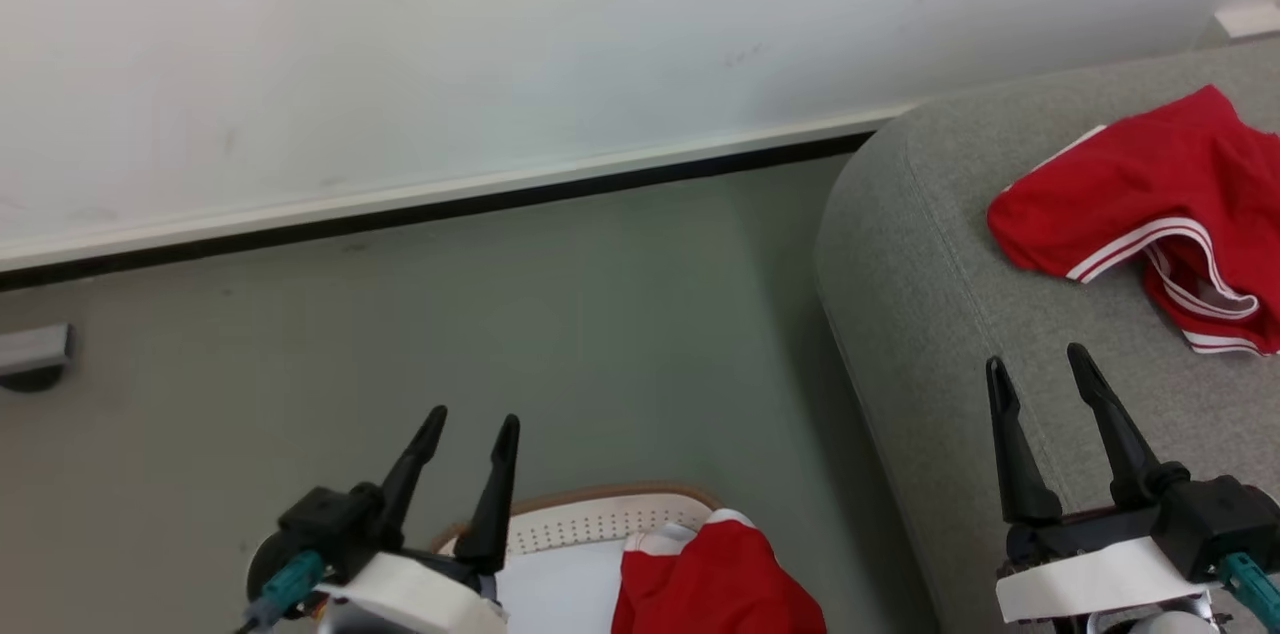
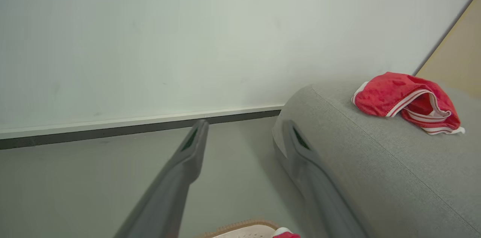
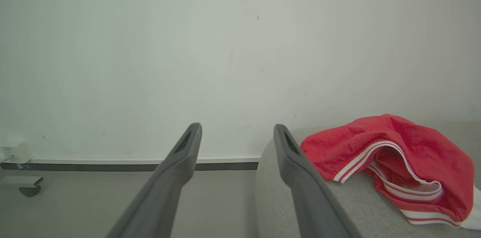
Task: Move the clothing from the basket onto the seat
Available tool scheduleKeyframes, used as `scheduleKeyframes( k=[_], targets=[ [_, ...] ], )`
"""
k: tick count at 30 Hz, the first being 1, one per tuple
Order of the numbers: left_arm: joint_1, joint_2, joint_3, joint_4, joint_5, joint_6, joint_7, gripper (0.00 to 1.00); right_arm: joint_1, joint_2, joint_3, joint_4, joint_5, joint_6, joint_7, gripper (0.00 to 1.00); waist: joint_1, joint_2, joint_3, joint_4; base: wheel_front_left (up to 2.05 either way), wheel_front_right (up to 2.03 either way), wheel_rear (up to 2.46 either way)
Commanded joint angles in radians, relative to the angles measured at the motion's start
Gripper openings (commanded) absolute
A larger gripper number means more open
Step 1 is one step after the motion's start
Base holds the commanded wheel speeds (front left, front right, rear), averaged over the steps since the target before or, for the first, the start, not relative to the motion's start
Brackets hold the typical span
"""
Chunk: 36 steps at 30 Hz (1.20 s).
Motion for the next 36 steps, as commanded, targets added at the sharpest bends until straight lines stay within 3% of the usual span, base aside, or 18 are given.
scheduleKeyframes(
  k=[1,16,36],
  targets=[
    [-0.026,0.014,-0.027,0.015,-0.007,-0.005,0.013,1.00,-0.024,0.002,-0.008,-0.008,0.000,-0.003,-0.007,1.00,-0.0001,-0.0001,0.053,-0.030,0.00,0.00,0.00],
    [-0.205,0.129,-0.349,0.183,-0.119,-0.006,0.119,1.00,-0.115,0.006,-0.052,-0.059,-0.013,-0.003,-0.005,1.00,-0.0001,-0.0001,0.244,-0.095,0.00,0.00,0.00],
    [-0.502,0.240,-0.805,0.368,-0.374,-0.006,0.208,1.00,-0.309,0.007,-0.089,-0.144,-0.014,-0.003,-0.005,1.00,-0.0001,-0.0001,0.505,-0.098,0.00,0.00,0.00]
  ],
)
